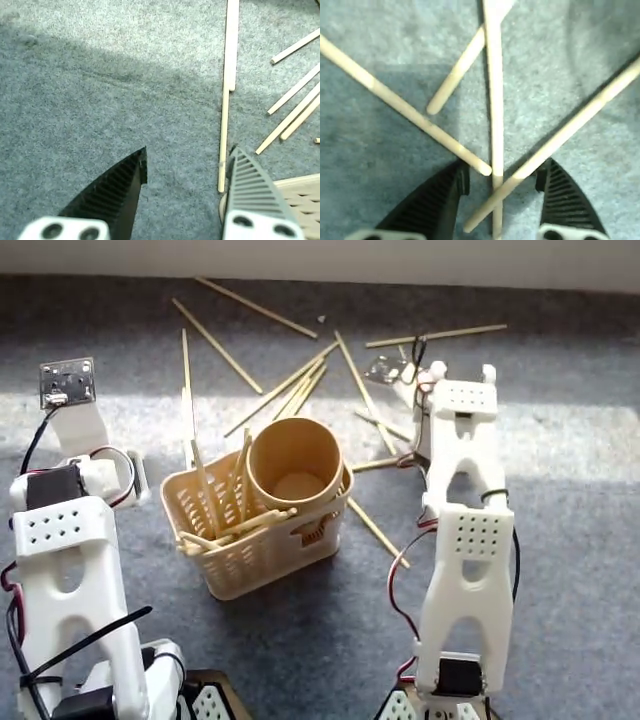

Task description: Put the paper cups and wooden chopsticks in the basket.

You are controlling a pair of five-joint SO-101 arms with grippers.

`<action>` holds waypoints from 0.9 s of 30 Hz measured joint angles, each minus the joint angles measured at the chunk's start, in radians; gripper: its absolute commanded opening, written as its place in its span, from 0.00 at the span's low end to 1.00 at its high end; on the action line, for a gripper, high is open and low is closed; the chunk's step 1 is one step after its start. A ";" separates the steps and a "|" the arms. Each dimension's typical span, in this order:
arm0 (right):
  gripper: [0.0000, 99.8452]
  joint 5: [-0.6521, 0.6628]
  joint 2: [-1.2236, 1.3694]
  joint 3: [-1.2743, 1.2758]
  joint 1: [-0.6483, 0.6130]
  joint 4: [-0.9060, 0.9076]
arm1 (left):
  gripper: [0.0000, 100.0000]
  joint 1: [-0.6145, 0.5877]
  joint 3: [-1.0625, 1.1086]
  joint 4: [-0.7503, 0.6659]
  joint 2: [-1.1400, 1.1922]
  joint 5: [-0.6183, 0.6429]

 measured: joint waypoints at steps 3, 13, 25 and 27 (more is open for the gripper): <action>0.03 -0.003 0.000 -0.011 0.032 0.028 | 0.27 0.000 0.000 0.000 0.000 0.000; 0.01 -0.017 0.008 -0.086 0.114 0.204 | 0.27 0.000 0.000 0.000 0.000 0.000; 0.01 -0.023 0.005 -0.003 0.106 0.204 | 0.27 0.028 0.000 0.000 0.000 0.000; 0.01 -0.023 0.008 -0.003 0.100 0.204 | 0.27 0.028 0.000 0.000 0.000 0.000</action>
